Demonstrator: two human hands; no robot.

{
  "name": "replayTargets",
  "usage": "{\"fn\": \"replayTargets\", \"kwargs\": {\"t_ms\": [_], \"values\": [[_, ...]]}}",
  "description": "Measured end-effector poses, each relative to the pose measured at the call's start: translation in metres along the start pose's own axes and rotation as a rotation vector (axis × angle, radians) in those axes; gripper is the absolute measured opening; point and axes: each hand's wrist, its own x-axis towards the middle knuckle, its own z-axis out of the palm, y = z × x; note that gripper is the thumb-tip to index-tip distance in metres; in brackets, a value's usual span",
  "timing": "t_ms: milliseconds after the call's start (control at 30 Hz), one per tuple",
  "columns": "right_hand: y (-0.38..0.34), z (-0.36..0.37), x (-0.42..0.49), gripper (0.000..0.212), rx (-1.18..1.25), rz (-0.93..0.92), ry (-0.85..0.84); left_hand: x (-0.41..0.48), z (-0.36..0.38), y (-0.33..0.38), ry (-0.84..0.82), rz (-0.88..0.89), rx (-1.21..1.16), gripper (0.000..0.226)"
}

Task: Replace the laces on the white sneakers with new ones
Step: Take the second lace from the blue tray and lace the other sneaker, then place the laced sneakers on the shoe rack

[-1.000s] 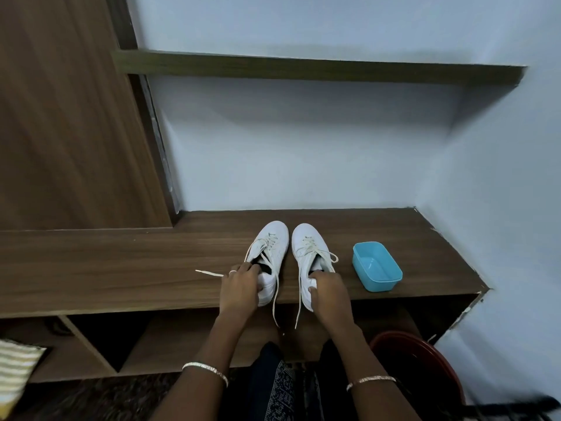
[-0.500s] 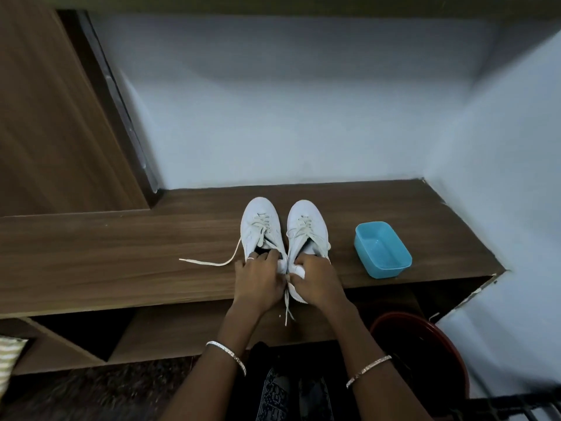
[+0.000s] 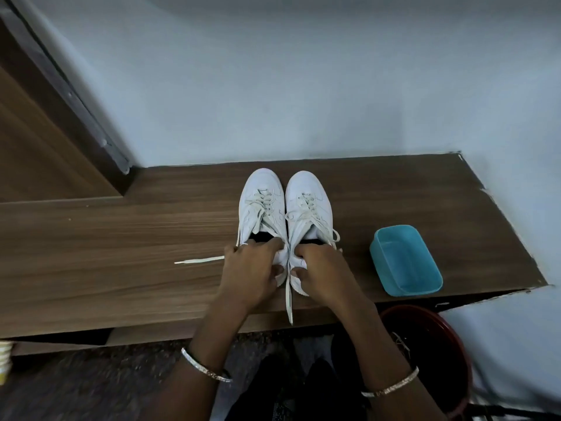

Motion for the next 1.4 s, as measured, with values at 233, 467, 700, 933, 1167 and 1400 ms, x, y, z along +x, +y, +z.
{"fn": "replayTargets", "kwargs": {"t_ms": [233,467,700,933,1167,1400], "values": [[-0.030,-0.050,-0.010,0.027,-0.041,0.119,-0.146,-0.004,-0.050,0.011,-0.166,-0.035,0.018,0.040],[-0.070,-0.123,-0.054,0.031,-0.006,0.209,-0.228,-0.039,-0.114,0.028,-0.275,-0.026,-0.007,0.041],[-0.096,-0.183,-0.098,0.033,0.022,0.235,-0.257,-0.059,-0.192,0.055,-0.418,0.077,-0.123,0.042],[-0.089,-0.233,-0.147,0.028,0.029,0.247,-0.235,-0.074,-0.243,0.106,-0.429,0.346,0.086,0.037],[-0.053,-0.273,-0.225,0.025,0.054,0.433,-0.220,-0.070,-0.240,0.187,-0.540,0.632,0.097,0.044],[-0.004,-0.292,-0.317,0.047,0.116,0.686,-0.197,-0.097,-0.218,0.293,-0.645,0.959,0.141,0.031]]}}
